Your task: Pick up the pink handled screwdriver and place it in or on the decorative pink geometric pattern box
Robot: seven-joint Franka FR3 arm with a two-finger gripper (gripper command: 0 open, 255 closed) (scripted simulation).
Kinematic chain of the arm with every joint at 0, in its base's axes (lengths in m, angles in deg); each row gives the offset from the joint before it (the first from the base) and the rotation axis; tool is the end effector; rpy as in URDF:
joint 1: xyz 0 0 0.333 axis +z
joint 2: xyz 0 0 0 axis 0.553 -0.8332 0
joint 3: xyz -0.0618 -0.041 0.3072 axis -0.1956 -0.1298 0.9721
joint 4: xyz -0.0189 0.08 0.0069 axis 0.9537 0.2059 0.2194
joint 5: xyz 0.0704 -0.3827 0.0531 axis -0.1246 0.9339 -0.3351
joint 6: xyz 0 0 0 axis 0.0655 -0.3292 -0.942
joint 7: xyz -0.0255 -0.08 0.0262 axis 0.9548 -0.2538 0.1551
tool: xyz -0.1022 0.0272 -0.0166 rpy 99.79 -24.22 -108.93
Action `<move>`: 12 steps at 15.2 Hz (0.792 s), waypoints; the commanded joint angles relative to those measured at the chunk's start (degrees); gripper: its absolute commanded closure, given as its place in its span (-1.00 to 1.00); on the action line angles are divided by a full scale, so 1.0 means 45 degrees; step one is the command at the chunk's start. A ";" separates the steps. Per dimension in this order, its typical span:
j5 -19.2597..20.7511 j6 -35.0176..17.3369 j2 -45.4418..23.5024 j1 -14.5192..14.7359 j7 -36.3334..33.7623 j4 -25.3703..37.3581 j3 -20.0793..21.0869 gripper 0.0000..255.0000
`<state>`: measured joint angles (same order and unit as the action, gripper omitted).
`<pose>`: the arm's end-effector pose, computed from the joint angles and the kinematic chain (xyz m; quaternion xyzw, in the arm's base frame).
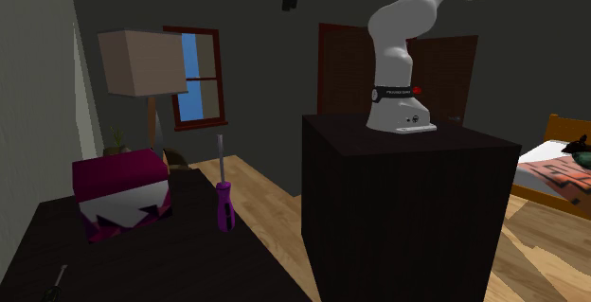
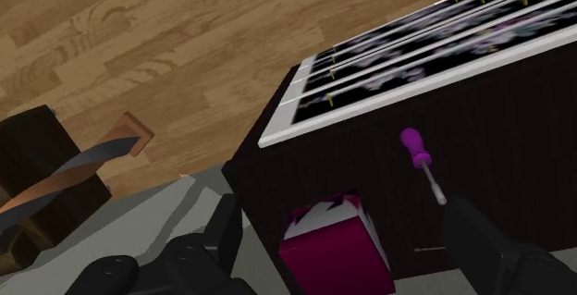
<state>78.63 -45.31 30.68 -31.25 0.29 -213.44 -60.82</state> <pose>0.3265 0.0643 0.5049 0.9964 0.0193 0.0658 0.0496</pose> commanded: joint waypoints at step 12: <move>0.1120 -0.7041 -0.4596 -0.0383 -0.2907 -0.1739 0.2914 -1.00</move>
<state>82.61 -74.43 12.31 -32.49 -10.80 -221.30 -49.36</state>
